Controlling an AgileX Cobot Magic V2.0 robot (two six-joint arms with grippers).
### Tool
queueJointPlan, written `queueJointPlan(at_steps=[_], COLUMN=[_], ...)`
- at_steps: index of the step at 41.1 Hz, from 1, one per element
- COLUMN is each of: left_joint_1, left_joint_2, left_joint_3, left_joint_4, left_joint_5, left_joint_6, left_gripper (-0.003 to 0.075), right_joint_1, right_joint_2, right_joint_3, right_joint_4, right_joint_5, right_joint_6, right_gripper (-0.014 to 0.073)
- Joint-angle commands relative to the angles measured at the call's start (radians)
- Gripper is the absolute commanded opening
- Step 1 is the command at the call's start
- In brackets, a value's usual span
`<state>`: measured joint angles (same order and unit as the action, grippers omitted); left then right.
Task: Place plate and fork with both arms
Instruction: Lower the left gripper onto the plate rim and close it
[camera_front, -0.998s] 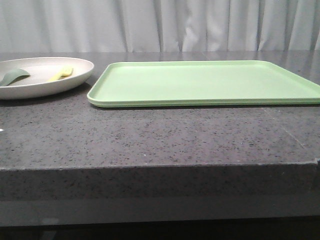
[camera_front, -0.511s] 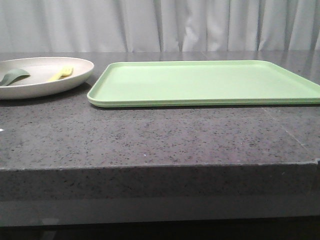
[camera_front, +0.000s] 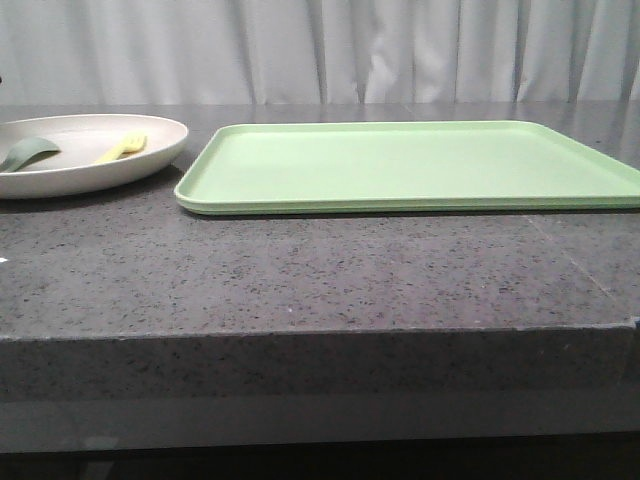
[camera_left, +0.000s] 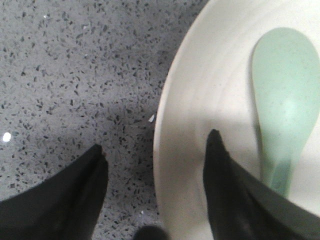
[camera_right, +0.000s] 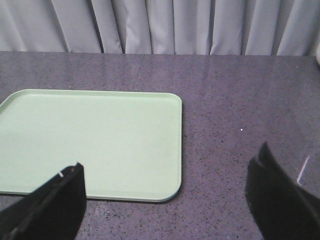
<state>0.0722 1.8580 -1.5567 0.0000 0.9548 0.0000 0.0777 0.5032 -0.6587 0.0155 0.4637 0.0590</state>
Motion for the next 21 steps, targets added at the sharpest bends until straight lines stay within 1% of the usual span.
queueJointPlan(at_steps=[1, 4, 7, 15, 21], left_joint_1=[0.003, 0.003, 0.003, 0.003, 0.003], left_joint_2=[-0.047, -0.047, -0.047, -0.047, -0.047], left_joint_3=[-0.033, -0.033, -0.033, -0.033, -0.033], left_joint_4=[-0.017, -0.033, -0.041, -0.040, -0.040], left_joint_5=[-0.028, -0.028, -0.028, -0.028, -0.030], left_joint_6=[0.000, 0.000, 0.000, 0.000, 0.000], left_gripper=[0.0364, 0.0342, 0.0297, 0.0127, 0.0016], right_joint_1=[-0.004, -0.004, -0.004, -0.004, -0.004], right_joint_2=[0.011, 0.011, 0.011, 0.011, 0.011], right_joint_3=[-0.038, -0.038, -0.038, -0.038, -0.038], right_joint_4=[0.000, 0.000, 0.000, 0.000, 0.000], right_joint_5=[-0.085, -0.085, -0.085, -0.085, -0.085], right_joint_6=[-0.005, -0.005, -0.005, -0.005, -0.005], right_gripper=[0.0655, 0.0655, 0.0655, 0.0655, 0.0655])
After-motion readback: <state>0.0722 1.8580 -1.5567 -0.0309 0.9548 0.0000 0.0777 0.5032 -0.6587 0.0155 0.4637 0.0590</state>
